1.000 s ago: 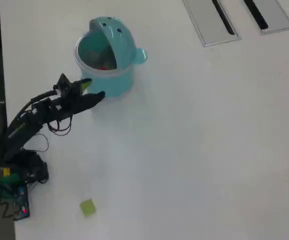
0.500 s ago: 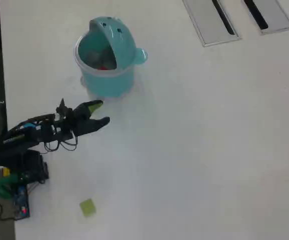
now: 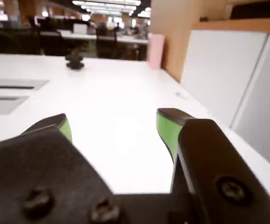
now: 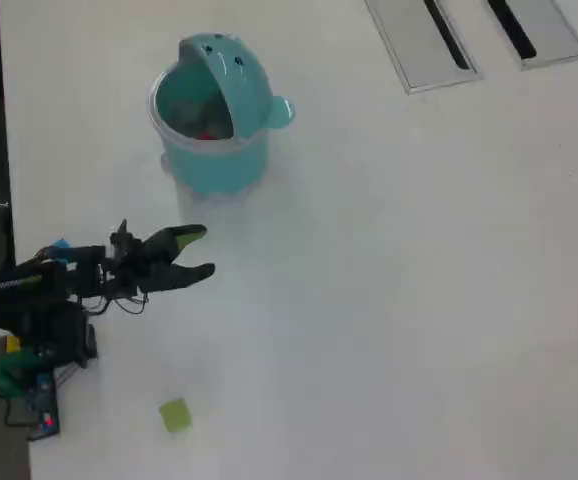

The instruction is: Grasp RGB lego blocks and put them in the bin one by one.

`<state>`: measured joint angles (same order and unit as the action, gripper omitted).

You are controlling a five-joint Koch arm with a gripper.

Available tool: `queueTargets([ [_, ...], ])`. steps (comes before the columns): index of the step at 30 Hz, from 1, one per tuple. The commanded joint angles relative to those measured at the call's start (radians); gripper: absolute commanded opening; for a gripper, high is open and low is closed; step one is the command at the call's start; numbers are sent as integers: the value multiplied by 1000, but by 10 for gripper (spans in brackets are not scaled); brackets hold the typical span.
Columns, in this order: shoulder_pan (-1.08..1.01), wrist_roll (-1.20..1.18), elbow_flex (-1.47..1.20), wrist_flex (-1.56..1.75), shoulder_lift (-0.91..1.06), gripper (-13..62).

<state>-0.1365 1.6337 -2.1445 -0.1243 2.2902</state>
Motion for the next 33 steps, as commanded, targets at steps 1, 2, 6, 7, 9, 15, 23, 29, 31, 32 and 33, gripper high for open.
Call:
queueTargets([
  [1, -18, -8, 28, 66, 74, 337],
  [2, -31, -9, 21, 67, 75, 337],
  [6, -81, -35, 8, 69, 75, 338],
  [7, -91, -35, 3, 69, 75, 340],
  [9, -109, -37, -2, 72, 74, 343],
  [15, -192, -77, -104, 247, 72, 344],
  [23, -259, -71, -290, 399, 74, 346],
  [29, -324, -35, -399, 532, 74, 346],
  [31, -362, -35, -408, 535, 74, 345],
  [32, -376, -35, -414, 535, 72, 345],
  [33, -388, -34, -422, 537, 72, 345],
])
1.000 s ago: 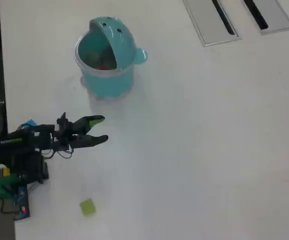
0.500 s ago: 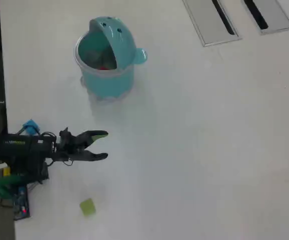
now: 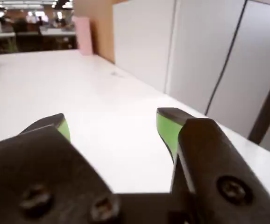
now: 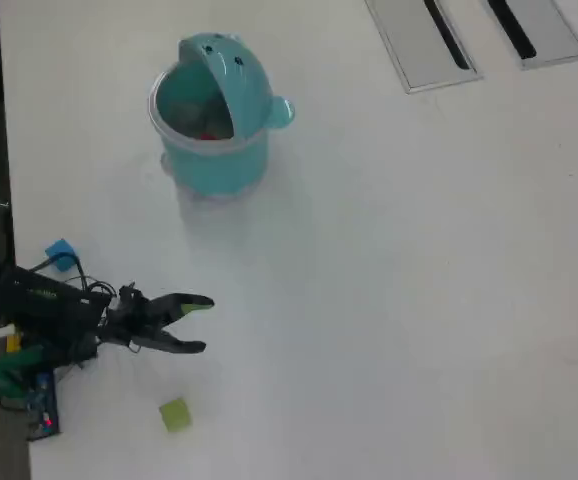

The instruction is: Grasp RGB lego blocks and put them in the bin one by one.

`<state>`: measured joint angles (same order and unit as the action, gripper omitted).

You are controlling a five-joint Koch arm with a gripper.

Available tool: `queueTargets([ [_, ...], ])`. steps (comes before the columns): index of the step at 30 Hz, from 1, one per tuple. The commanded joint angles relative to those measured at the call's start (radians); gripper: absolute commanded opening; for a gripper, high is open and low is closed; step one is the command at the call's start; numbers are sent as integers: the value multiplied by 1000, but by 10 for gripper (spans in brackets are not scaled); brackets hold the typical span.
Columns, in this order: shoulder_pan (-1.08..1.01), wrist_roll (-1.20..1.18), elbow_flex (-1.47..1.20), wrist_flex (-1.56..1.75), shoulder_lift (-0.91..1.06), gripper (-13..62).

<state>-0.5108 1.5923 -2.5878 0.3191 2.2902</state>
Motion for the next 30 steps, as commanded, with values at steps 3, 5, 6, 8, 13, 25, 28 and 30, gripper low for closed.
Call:
queueTargets([
  [3, -43, 37, -17, 120, 69, 340],
  [5, -61, 72, -48, 158, 67, 339],
  [6, -69, 77, -61, 175, 67, 339],
  [8, -89, 77, -86, 198, 67, 340],
  [13, -137, 78, -121, 198, 67, 345],
  [25, -278, 84, -156, 195, 58, 338],
  [28, -316, 103, -150, 115, 63, 339],
  [30, -337, 103, -132, 29, 67, 337],
])
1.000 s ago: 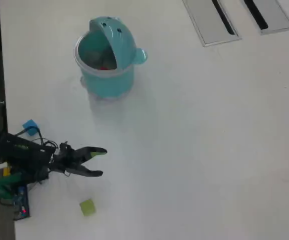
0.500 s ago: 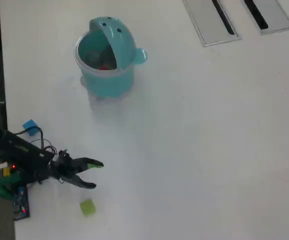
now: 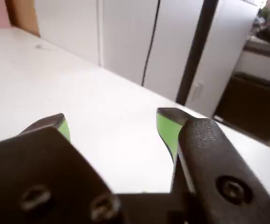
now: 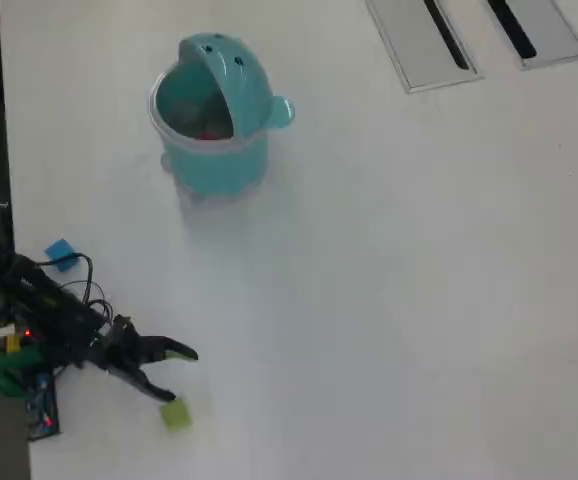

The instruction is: Grasp RGB lego blocks and put them in the bin one by one.

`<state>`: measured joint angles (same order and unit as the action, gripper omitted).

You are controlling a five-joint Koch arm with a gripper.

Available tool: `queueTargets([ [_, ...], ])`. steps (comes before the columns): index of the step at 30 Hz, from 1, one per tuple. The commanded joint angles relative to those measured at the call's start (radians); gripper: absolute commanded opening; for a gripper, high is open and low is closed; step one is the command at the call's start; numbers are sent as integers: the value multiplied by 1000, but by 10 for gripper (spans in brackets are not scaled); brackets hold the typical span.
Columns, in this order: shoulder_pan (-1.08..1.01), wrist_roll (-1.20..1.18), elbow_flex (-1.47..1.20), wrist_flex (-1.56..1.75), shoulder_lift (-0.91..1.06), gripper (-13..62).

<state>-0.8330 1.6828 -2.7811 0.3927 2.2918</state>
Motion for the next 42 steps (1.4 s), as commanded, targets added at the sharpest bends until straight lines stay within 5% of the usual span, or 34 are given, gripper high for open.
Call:
queueTargets([
  [1, -23, 9, 69, -81, 67, 337],
  [17, -110, -55, 442, -819, 66, 330],
  [42, -183, -55, 285, -1031, 41, 342],
])
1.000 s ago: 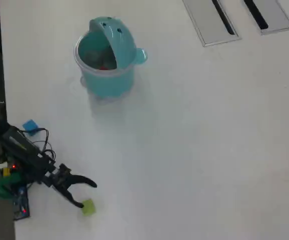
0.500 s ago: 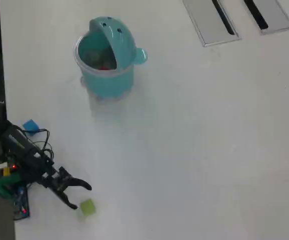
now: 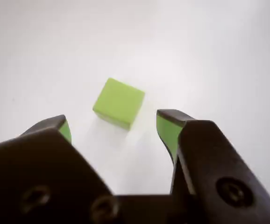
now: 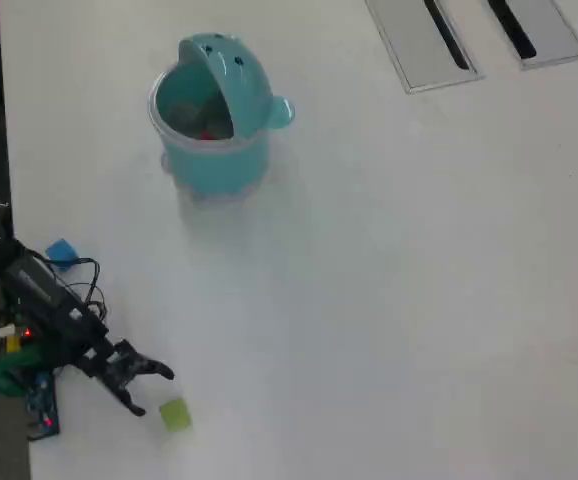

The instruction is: Grasp RGB lego blocks and put them in the bin one by one.

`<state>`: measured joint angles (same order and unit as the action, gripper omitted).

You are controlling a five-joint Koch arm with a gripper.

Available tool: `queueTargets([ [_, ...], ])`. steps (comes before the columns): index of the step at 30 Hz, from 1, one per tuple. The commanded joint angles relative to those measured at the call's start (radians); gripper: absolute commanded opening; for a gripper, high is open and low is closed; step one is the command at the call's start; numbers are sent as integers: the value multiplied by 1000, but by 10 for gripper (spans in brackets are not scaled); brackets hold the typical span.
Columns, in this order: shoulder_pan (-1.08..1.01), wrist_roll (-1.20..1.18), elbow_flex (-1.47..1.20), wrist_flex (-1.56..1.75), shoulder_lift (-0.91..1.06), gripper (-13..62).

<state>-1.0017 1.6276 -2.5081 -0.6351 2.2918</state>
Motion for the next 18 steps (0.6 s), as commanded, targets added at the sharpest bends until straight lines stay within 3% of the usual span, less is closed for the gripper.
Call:
queueTargets([
  [1, -14, 0, -2, 5, 37, 342],
  [18, -12, -20, 54, 147, -204, 342],
])
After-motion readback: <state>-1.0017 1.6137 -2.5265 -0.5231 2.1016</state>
